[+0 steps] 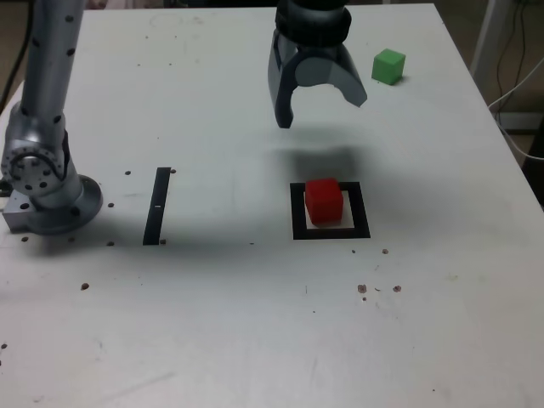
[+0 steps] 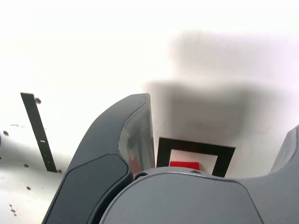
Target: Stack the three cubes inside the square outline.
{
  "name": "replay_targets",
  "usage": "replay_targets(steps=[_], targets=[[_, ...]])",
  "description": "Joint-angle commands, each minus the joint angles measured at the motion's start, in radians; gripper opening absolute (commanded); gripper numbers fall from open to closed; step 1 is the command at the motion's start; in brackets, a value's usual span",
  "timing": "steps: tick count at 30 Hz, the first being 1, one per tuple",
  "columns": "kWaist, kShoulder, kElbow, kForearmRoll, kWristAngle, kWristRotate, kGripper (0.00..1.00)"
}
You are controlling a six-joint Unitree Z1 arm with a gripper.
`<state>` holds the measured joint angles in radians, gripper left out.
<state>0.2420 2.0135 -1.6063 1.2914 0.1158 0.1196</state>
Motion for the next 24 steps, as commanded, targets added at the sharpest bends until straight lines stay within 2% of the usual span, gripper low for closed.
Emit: replay_targets(steps=[1,11,24], targets=[[0.021,0.015,-0.017,0.004,0.002,0.017,1.0],[0.105,0.076,-0.129,0.019,0.003,0.117,1.0],[0.193,0.159,-0.328,0.097,0.003,0.201,1.0]])
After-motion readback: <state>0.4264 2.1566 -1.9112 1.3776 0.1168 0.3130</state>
